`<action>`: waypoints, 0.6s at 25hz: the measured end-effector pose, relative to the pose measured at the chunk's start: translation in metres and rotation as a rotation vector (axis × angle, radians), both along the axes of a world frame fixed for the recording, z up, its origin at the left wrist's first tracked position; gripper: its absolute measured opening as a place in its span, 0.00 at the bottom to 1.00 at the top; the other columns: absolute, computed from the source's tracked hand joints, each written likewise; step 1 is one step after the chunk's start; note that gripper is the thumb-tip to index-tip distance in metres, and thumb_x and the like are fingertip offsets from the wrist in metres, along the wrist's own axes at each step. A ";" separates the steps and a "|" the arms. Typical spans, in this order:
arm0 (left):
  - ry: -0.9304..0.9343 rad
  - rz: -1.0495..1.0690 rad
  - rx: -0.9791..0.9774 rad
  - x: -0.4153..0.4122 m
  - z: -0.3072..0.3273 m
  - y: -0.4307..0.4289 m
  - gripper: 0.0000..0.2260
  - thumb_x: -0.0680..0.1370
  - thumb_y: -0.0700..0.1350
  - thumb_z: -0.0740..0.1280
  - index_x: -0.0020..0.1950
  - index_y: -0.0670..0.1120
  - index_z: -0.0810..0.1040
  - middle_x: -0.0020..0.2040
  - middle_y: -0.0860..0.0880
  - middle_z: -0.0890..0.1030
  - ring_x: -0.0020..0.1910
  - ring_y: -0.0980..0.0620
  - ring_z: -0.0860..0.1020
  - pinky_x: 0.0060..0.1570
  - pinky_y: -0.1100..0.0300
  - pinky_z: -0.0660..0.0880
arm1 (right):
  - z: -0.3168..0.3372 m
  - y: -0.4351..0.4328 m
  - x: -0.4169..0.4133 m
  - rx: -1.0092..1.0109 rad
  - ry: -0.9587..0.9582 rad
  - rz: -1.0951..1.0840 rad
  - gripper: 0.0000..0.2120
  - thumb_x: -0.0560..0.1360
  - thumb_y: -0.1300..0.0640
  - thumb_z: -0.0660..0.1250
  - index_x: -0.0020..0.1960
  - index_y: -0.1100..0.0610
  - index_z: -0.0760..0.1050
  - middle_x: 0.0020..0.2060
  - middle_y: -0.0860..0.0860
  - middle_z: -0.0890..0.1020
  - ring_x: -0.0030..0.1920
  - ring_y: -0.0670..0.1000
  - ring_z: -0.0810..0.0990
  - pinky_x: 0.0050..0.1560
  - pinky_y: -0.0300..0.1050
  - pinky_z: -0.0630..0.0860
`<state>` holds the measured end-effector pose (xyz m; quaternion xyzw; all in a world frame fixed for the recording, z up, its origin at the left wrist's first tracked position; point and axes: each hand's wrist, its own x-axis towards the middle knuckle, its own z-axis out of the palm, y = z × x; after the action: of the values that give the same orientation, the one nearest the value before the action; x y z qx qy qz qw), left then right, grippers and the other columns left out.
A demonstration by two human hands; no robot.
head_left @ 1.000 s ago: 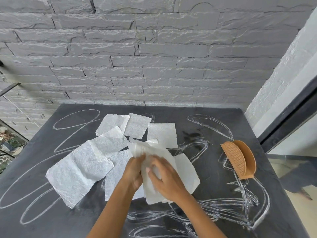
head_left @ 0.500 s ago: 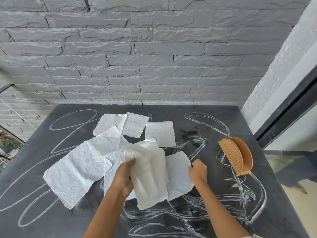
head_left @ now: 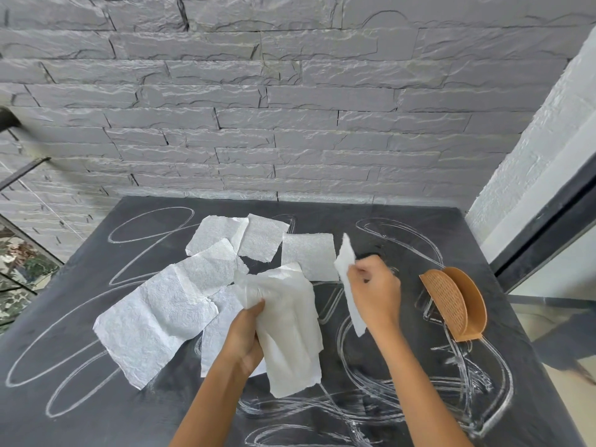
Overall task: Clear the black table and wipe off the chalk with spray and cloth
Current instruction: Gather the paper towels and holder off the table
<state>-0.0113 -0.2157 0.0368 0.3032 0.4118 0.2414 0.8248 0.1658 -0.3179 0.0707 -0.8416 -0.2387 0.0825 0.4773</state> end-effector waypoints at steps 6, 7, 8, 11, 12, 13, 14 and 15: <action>-0.082 -0.007 -0.025 0.012 0.009 -0.002 0.22 0.80 0.56 0.56 0.51 0.41 0.81 0.47 0.44 0.85 0.48 0.50 0.83 0.41 0.59 0.79 | -0.006 0.027 -0.080 -0.069 -0.203 0.505 0.05 0.76 0.57 0.61 0.46 0.59 0.72 0.54 0.53 0.81 0.52 0.55 0.79 0.49 0.49 0.74; -0.091 -0.014 -0.022 0.011 0.011 0.001 0.23 0.79 0.58 0.56 0.49 0.43 0.83 0.48 0.44 0.85 0.50 0.51 0.83 0.42 0.60 0.79 | -0.012 0.031 -0.090 -0.100 -0.208 0.553 0.06 0.77 0.56 0.60 0.46 0.59 0.72 0.51 0.52 0.81 0.50 0.55 0.79 0.47 0.49 0.73; -0.089 -0.027 -0.017 0.011 0.013 0.003 0.23 0.78 0.59 0.57 0.46 0.43 0.84 0.46 0.44 0.85 0.49 0.50 0.83 0.43 0.60 0.79 | -0.018 0.033 -0.096 -0.127 -0.200 0.591 0.07 0.77 0.55 0.59 0.46 0.58 0.72 0.47 0.52 0.81 0.48 0.54 0.78 0.45 0.49 0.73; -0.032 -0.019 0.039 0.005 0.009 0.012 0.15 0.79 0.48 0.60 0.46 0.40 0.83 0.42 0.43 0.85 0.43 0.49 0.84 0.38 0.60 0.80 | -0.027 0.043 -0.095 -0.069 -0.041 0.633 0.09 0.76 0.53 0.59 0.49 0.55 0.75 0.47 0.49 0.81 0.48 0.48 0.78 0.48 0.44 0.74; -0.015 0.001 0.050 0.001 0.007 0.017 0.13 0.79 0.43 0.59 0.50 0.39 0.81 0.41 0.43 0.85 0.42 0.49 0.84 0.37 0.60 0.80 | -0.030 0.050 -0.086 -0.025 0.003 0.577 0.09 0.76 0.54 0.60 0.50 0.55 0.77 0.48 0.49 0.82 0.48 0.47 0.78 0.50 0.42 0.73; -0.014 0.016 0.050 -0.002 0.007 0.020 0.11 0.79 0.41 0.57 0.52 0.39 0.79 0.42 0.44 0.85 0.42 0.50 0.84 0.37 0.59 0.80 | -0.034 0.055 -0.072 0.000 0.016 0.480 0.08 0.76 0.56 0.61 0.49 0.56 0.78 0.48 0.50 0.83 0.49 0.48 0.79 0.51 0.41 0.72; -0.017 0.022 0.045 -0.005 0.008 0.026 0.11 0.79 0.40 0.57 0.54 0.40 0.77 0.42 0.45 0.85 0.42 0.50 0.84 0.38 0.58 0.79 | -0.038 0.063 -0.054 -0.009 0.024 0.355 0.08 0.76 0.58 0.62 0.49 0.58 0.79 0.47 0.51 0.83 0.48 0.50 0.79 0.50 0.42 0.72; -0.013 0.025 0.036 -0.007 0.009 0.033 0.10 0.80 0.40 0.57 0.54 0.41 0.77 0.42 0.46 0.86 0.41 0.51 0.84 0.40 0.57 0.78 | -0.044 0.071 -0.035 -0.051 0.037 0.230 0.08 0.76 0.59 0.62 0.48 0.60 0.79 0.47 0.53 0.82 0.49 0.52 0.79 0.49 0.43 0.73</action>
<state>-0.0188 -0.1832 0.0455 0.3110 0.4056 0.2612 0.8188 0.1313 -0.2466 0.0265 -0.8188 -0.3228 0.1582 0.4476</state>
